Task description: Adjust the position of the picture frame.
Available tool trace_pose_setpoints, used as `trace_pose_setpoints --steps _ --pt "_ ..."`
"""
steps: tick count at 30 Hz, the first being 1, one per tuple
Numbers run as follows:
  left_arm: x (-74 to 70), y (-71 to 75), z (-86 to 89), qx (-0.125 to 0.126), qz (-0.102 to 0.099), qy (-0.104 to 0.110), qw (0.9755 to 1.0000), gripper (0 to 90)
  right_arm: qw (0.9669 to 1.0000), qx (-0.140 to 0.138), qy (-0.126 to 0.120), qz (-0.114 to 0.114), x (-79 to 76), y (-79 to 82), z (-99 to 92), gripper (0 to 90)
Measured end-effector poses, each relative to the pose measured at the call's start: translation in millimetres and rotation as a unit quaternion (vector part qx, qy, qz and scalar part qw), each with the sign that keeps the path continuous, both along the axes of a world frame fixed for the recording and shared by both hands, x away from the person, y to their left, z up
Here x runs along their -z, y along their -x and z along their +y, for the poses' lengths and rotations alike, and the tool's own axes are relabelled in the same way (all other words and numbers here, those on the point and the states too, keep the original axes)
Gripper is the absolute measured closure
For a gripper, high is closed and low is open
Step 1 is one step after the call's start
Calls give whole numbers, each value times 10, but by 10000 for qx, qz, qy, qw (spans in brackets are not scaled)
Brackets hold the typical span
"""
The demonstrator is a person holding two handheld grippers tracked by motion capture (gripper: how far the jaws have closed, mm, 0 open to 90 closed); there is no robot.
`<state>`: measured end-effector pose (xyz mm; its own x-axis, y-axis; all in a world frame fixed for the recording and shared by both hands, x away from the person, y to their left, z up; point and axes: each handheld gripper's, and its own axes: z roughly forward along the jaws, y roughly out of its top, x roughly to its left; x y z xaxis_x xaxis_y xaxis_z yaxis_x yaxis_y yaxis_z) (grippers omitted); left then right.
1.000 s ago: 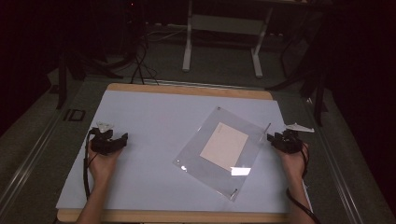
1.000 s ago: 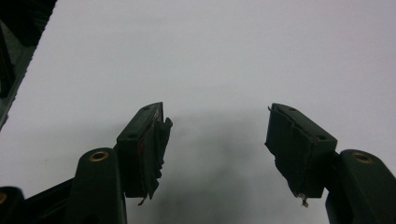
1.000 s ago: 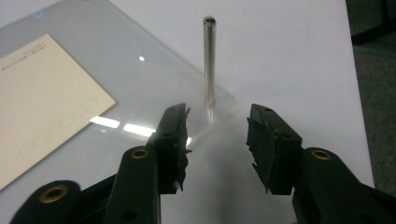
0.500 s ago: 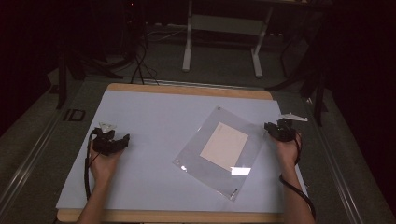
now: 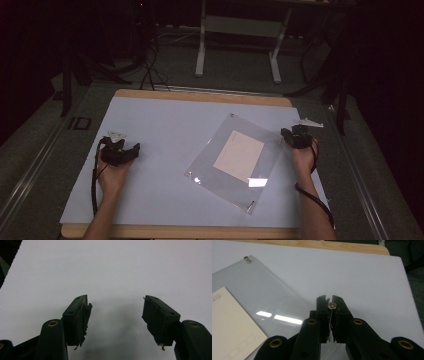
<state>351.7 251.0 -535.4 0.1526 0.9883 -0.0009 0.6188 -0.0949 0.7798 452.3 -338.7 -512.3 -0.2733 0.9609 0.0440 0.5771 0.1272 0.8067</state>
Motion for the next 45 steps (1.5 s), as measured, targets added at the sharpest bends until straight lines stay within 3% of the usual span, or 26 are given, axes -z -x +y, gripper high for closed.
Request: trace_pose_setpoints --steps 4,6,7,8,10,13,14,15,16,17,20,21,22,23,24,25,26,27,28,32,33,34,37,41,42,45 --pt "1 -2 5 -14 1 -8 10000 376 10000 -92 -13 11 -19 -97 131 852" --pt "-3 1 8 -30 -14 1 10000 376 9996 -283 -36 53 -22 -211 323 851" --pt "-3 1 8 -30 -14 1 10000 376 9996 -283 -36 53 -22 -211 323 851" --pt "-5 3 15 -40 -28 -5 10000 376 9989 -466 -31 88 -20 -285 474 851" --pt "-5 4 21 -54 -28 -4 10000 376 9986 -523 -31 106 -22 -311 535 851" --pt "-4 5 34 -70 -24 -19 10000 377 9963 -848 -18 141 -46 -421 818 851" --pt "-5 7 40 -86 -41 -12 10000 377 9947 -1017 -40 143 -64 -482 996 850" --pt "-5 7 40 -86 -41 -12 10000 377 9947 -1017 -40 143 -64 -482 996 850" --pt "-6 8 40 -89 -49 -1 9999 376 9926 -1202 -105 155 -92 -540 1175 847" --pt "-7 9 41 -91 -53 -4 9999 376 9926 -1202 -105 155 -92 -540 1175 847" --pt "-12 14 41 -75 -56 -17 10000 377 9880 -1537 -115 125 -183 -621 1561 843" --pt "-12 14 41 -75 -56 -17 10000 377 9880 -1537 -115 125 -183 -621 1561 843" --pt "-15 18 32 -72 -69 -32 9999 377 9850 -1718 -109 124 -222 -654 1750 842" --pt "-15 18 32 -72 -69 -32 9999 377 9850 -1718 -109 124 -222 -654 1750 842" --pt "-19 24 20 -54 -86 -44 9999 378 9829 -1836 -92 121 -242 -679 1929 842" --pt "-19 24 20 -54 -86 -44 9999 378 9829 -1836 -92 121 -242 -679 1929 842" --pt "-23 29 7 -32 -102 -61 9999 378 9812 -1922 -90 167 -228 -700 2084 842" --pt "-23 29 7 -32 -102 -61 9999 378 9812 -1922 -90 167 -228 -700 2084 842" --pt "-24 31 -4 -5 -111 -84 9999 378 9802 -1964 -106 209 -177 -715 2208 842" --pt "-21 31 -19 30 -105 -100 9999 378 9800 -1962 -43 323 -7 -719 2372 843" --pt "-21 31 -19 30 -105 -100 9999 378 9800 -1962 -43 323 -7 -719 2372 843" --pt "-22 35 -26 45 -111 -106 9999 378 9798 -1944 -217 420 -6 -736 2354 839" --pt "-25 38 -29 57 -111 -96 9999 378 9788 -2001 -82 423 -23 -727 2359 838" --pt "-37 46 -25 95 -177 -20 9998 378 9794 -1985 -120 358 -23 -692 2337 744" --pt "-34 37 -16 130 -194 71 9997 378 9784 -2040 -36 316 -18 -649 2315 695" --pt "-33 31 -8 143 -197 119 9996 379 9774 -2091 102 303 -3 -593 2284 675"
